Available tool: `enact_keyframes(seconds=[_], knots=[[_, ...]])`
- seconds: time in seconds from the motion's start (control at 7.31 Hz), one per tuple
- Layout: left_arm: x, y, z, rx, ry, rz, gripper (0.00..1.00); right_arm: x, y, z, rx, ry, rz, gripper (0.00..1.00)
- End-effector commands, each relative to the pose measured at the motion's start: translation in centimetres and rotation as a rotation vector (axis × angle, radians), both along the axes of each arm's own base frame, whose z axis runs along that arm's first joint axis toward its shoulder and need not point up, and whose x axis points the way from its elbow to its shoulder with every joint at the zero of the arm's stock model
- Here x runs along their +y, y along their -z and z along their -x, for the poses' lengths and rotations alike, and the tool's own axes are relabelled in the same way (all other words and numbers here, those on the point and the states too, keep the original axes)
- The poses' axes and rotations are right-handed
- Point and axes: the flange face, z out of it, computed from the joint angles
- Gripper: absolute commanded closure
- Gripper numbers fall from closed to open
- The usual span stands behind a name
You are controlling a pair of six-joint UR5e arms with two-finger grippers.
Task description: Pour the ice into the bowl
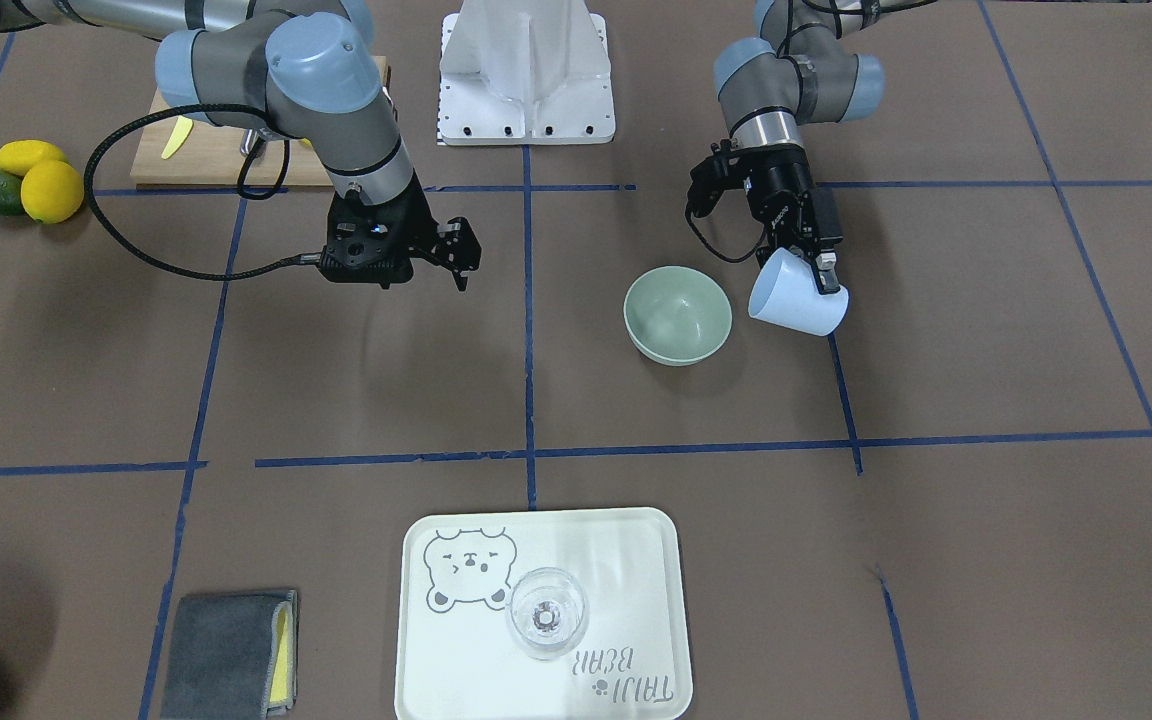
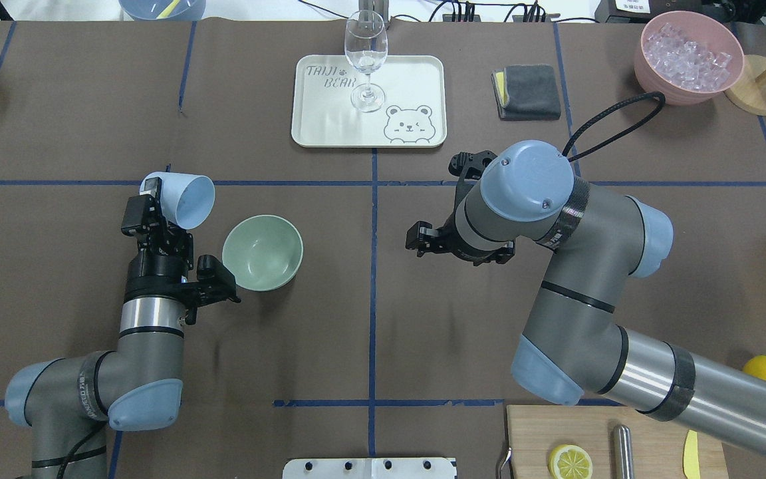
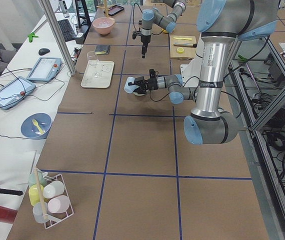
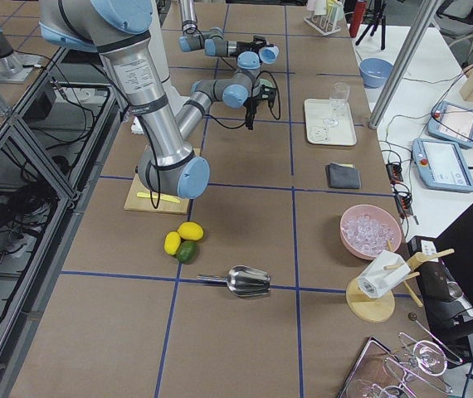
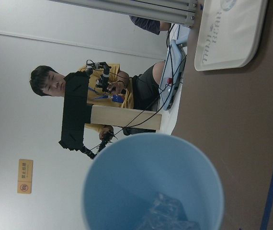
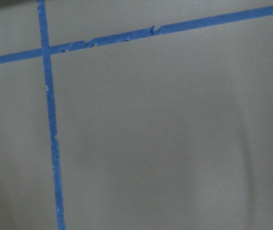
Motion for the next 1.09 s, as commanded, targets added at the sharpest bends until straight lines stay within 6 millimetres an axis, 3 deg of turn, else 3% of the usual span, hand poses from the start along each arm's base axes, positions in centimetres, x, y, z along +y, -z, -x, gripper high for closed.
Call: enact_keyframes(seconds=[0.0, 0.68, 0.96], knots=[[0.04, 0.08, 0.06, -0.170, 0.003, -0.015, 1.00, 0.17, 0.85, -0.31, -0.016, -0.001, -0.005, 0.00], [0.28, 0.79, 0.53, -0.453, 0.015, -0.033, 1.00, 0.18, 0.82, -0.36, -0.015, -0.003, -0.004, 0.00], [0.30, 1.00, 0.67, -0.490, 0.020, -0.036, 1.00, 0.18, 0.82, -0.36, -0.016, -0.005, -0.002, 0.00]])
